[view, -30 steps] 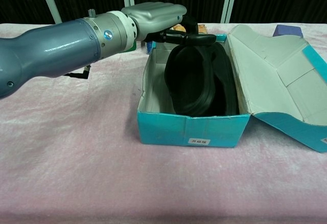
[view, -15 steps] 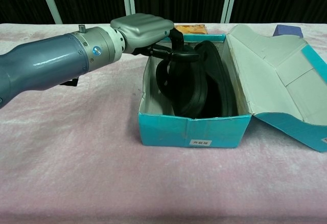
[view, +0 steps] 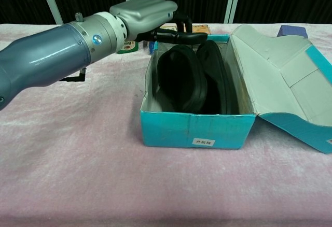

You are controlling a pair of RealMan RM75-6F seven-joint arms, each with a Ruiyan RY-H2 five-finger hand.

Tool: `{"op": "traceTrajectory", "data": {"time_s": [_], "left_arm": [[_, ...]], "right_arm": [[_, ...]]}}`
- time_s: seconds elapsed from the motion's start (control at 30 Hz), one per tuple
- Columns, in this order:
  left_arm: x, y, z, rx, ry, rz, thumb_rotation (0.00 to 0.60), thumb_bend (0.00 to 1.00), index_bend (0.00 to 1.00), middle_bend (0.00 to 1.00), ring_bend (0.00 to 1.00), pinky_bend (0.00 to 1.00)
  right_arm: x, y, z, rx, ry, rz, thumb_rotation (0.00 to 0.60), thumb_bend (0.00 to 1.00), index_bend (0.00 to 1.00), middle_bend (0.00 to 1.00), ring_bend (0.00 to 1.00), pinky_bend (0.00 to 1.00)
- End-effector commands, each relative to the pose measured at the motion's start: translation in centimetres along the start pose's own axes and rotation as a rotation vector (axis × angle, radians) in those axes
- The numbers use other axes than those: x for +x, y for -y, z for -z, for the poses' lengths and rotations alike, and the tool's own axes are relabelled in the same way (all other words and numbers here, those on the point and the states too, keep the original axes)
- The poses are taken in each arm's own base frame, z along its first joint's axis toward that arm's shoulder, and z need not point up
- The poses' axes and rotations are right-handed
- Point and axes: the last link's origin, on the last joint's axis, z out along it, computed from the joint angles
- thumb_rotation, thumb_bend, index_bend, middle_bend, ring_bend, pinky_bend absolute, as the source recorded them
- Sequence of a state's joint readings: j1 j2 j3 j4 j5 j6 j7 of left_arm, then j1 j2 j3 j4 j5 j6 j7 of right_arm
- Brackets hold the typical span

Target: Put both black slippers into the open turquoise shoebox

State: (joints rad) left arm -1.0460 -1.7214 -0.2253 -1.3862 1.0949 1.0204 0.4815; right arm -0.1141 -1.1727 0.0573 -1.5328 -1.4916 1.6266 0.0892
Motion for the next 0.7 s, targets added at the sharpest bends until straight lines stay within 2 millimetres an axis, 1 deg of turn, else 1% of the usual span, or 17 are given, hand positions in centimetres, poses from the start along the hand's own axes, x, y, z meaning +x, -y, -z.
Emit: {"op": "traceTrajectory", "data": {"time_s": [0.03, 0.17, 0.4, 0.53, 0.7], "left_arm": [[0.9, -0.8, 0.4, -0.039, -0.041, 0.016, 0.000, 0.00, 0.26, 0.28, 0.14, 0.05], [0.7, -2.2, 1.2, -0.105, -0.041, 0.008, 0.000, 0.00, 0.28, 0.30, 0.14, 0.05], [-0.8, -4.8, 2.9, -0.231, 0.026, -0.027, 0.000, 0.00, 0.31, 0.32, 0.14, 0.05], [-1.5, -5.5, 3.8, -0.268, 0.055, -0.036, 0.000, 0.00, 0.31, 0.32, 0.14, 0.05], [-2.3, -6.2, 4.4, -0.297, 0.085, -0.034, 0.000, 0.00, 0.31, 0.33, 0.14, 0.05]], "right_arm": [[0.0, 0.0, 0.0, 0.001, -0.001, 0.000, 0.600, 0.01, 0.21, 0.17, 0.07, 0.20], [0.0, 0.1, 0.0, 0.003, -0.002, 0.000, 0.600, 0.01, 0.21, 0.17, 0.07, 0.20], [0.0, 0.1, 0.0, 0.003, -0.003, -0.001, 0.600, 0.01, 0.21, 0.17, 0.07, 0.20], [0.0, 0.0, 0.0, 0.001, -0.001, -0.001, 0.600, 0.01, 0.21, 0.17, 0.07, 0.20], [0.0, 0.0, 0.0, 0.003, -0.003, -0.003, 0.600, 0.01, 0.21, 0.17, 0.07, 0.20]]}}
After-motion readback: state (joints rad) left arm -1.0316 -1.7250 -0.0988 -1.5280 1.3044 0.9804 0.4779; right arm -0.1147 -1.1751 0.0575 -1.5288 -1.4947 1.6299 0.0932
